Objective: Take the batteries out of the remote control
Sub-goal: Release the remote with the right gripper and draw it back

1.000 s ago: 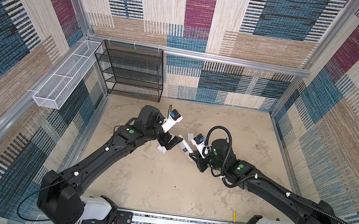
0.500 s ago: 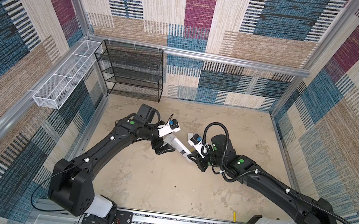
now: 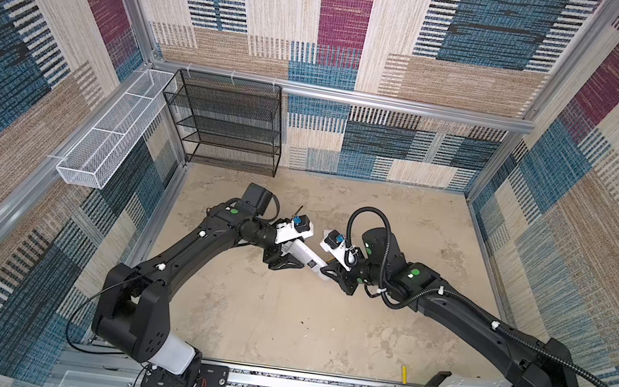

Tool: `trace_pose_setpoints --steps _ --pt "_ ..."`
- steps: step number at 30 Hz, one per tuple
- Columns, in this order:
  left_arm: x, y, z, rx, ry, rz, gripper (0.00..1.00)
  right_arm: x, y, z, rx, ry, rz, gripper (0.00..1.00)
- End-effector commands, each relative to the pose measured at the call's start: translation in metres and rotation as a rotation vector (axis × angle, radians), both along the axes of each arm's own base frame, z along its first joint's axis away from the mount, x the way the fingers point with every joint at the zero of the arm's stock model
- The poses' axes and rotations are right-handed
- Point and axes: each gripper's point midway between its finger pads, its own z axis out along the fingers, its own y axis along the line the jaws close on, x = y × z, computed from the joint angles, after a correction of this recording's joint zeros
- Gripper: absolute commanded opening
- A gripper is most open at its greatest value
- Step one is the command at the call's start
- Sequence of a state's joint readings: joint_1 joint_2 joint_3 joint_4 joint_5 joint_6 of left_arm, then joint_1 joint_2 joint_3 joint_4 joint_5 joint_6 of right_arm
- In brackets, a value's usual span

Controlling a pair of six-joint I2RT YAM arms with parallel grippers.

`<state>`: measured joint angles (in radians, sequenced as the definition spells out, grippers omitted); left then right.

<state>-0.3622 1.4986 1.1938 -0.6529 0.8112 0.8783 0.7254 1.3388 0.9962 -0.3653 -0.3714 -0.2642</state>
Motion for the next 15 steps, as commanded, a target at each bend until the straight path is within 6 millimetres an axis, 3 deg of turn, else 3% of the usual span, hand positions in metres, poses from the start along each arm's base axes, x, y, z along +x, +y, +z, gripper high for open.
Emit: trace_pose_setpoints --steps 1,6,15 --pt "-0.0096 -0.0018 0.0034 -0.024 -0.002 -0.060 0.73 -0.0010 0.0042 0.0087 0.016 -0.021 0.032 0.00" --pt "-0.0112 -0.0029 0.0075 -0.036 -0.006 -0.072 0.54 -0.0005 0.0035 0.0103 0.007 -0.028 0.035 0.00" --pt "-0.0140 -0.0023 0.0103 -0.020 0.023 -0.093 0.33 0.0003 0.0044 0.0140 0.001 -0.040 0.047 0.00"
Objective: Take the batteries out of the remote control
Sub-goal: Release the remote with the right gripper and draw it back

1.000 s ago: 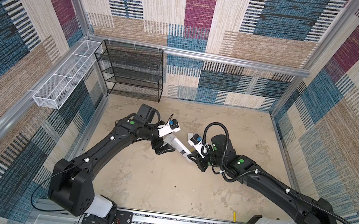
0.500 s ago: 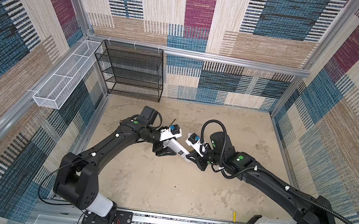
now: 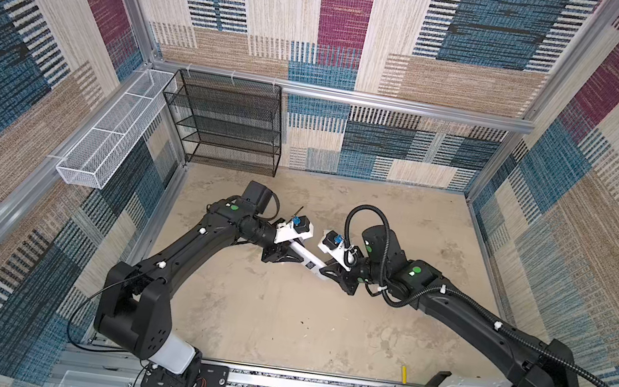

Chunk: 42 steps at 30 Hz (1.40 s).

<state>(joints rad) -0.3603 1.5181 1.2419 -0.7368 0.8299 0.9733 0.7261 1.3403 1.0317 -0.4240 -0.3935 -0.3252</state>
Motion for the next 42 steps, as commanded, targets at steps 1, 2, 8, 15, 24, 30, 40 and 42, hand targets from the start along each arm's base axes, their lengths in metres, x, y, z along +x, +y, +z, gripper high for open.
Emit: trace_pose_setpoints --steps 1,2,8,15,24,30,40,42 --pt "-0.009 -0.002 0.005 -0.023 0.048 -0.029 0.27 0.006 0.004 0.009 0.022 -0.023 -0.006 0.00" --pt "-0.007 -0.002 0.005 -0.017 0.050 -0.020 0.21 0.007 0.004 0.009 0.019 -0.025 -0.006 0.00" --pt "0.001 -0.003 0.002 0.005 0.076 0.006 0.03 0.009 0.008 0.014 0.024 -0.022 -0.001 0.03" --pt "0.006 -0.004 0.001 0.007 0.088 0.015 0.00 0.017 0.004 0.021 0.034 -0.051 -0.059 0.53" --pt "0.036 0.000 0.005 0.029 0.152 0.196 0.00 0.056 -0.032 0.034 0.086 -0.095 -0.337 0.89" --pt "0.051 -0.003 0.012 -0.003 0.329 0.373 0.00 0.081 -0.058 0.039 0.169 0.001 -0.514 0.86" --pt "0.052 0.003 0.001 -0.080 0.567 0.659 0.00 0.070 -0.051 0.016 0.264 0.137 -0.432 0.69" --pt "0.051 0.005 -0.001 -0.122 0.563 0.701 0.00 0.067 -0.049 0.019 0.285 0.125 -0.404 0.68"
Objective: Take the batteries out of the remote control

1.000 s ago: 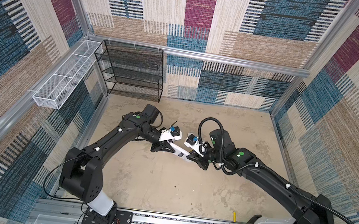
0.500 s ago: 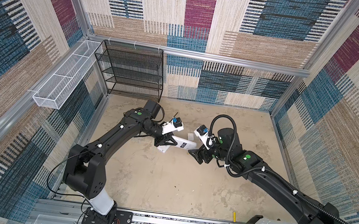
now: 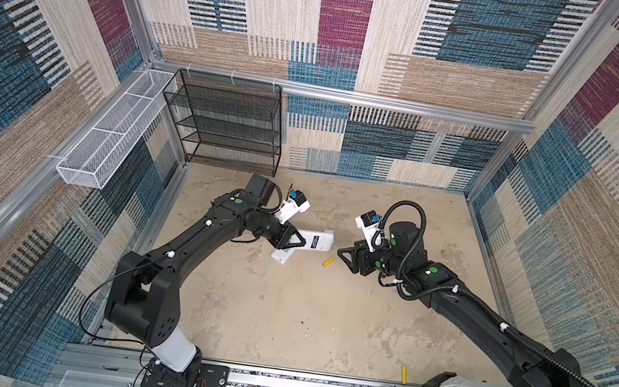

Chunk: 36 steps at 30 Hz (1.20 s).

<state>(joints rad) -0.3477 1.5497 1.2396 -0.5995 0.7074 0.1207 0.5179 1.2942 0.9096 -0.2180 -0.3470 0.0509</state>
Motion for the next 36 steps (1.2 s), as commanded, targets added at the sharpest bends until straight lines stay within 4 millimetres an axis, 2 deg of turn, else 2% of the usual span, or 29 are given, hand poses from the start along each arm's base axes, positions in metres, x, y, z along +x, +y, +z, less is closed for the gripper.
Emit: trace_pose_setpoints --steps 1,8,13,17,24,36 --pt "0.011 0.000 0.009 -0.077 -0.002 0.151 0.00 -0.001 0.012 0.022 0.090 -0.067 0.052 0.67" --pt "-0.006 0.003 0.036 -0.204 -0.144 0.186 0.00 -0.007 0.022 0.032 0.112 -0.155 0.153 0.74" --pt "-0.021 0.000 0.056 -0.247 -0.196 0.130 0.00 -0.015 0.030 0.043 0.142 -0.205 0.241 0.79" --pt "-0.036 -0.005 0.065 -0.282 -0.205 0.063 0.00 -0.011 0.032 0.052 0.158 -0.219 0.265 0.78" --pt "-0.052 -0.008 0.071 -0.312 -0.212 -0.003 0.00 -0.008 0.036 0.061 0.176 -0.228 0.316 0.71" --pt "-0.062 -0.012 0.077 -0.312 -0.240 -0.070 0.00 -0.018 0.048 0.067 0.220 -0.204 0.464 0.48"
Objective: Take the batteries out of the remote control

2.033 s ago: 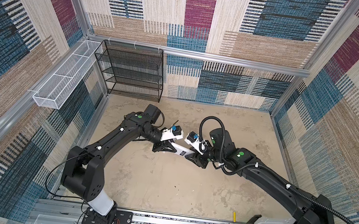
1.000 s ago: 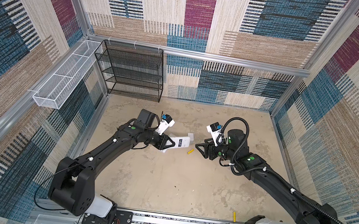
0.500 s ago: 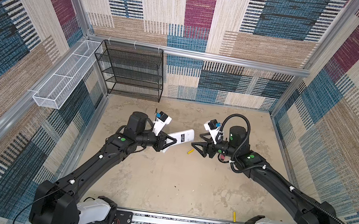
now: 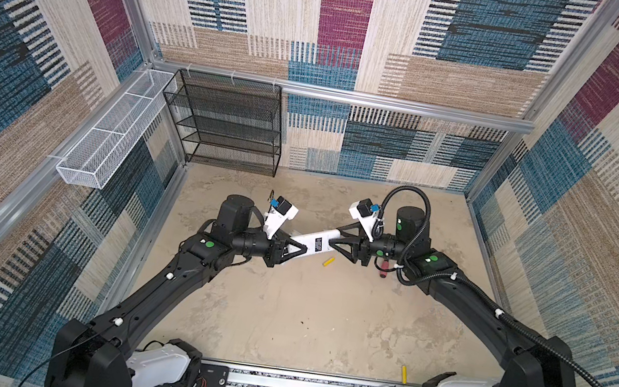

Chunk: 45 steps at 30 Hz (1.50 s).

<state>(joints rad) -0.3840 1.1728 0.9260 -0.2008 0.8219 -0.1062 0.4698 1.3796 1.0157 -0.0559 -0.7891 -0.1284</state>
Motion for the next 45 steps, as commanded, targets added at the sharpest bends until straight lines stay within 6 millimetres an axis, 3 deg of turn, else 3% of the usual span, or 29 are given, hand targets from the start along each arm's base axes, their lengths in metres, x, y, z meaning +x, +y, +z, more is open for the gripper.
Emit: trace_pose_setpoints --steps 1,15,26,34,39,45 --pt "-0.008 -0.004 0.008 -0.011 -0.041 -0.066 0.00 -0.006 0.004 0.002 0.011 0.001 0.058 0.45" --pt "-0.018 -0.008 0.019 -0.048 -0.086 -0.129 0.00 -0.008 0.003 0.000 0.027 0.030 0.089 0.31" --pt "-0.001 -0.013 0.030 -0.107 -0.062 -0.076 0.00 -0.002 0.006 0.000 0.057 0.082 0.071 0.18" --pt "0.009 -0.017 0.029 -0.116 -0.037 -0.061 0.00 -0.004 0.003 -0.009 0.055 0.120 0.045 0.18" --pt "0.011 -0.020 0.030 -0.135 -0.016 -0.071 0.00 -0.005 0.001 -0.016 0.061 0.158 0.026 0.23" --pt "0.014 -0.022 0.033 -0.148 0.006 -0.057 0.00 -0.003 -0.002 -0.011 0.086 0.203 -0.026 0.27"
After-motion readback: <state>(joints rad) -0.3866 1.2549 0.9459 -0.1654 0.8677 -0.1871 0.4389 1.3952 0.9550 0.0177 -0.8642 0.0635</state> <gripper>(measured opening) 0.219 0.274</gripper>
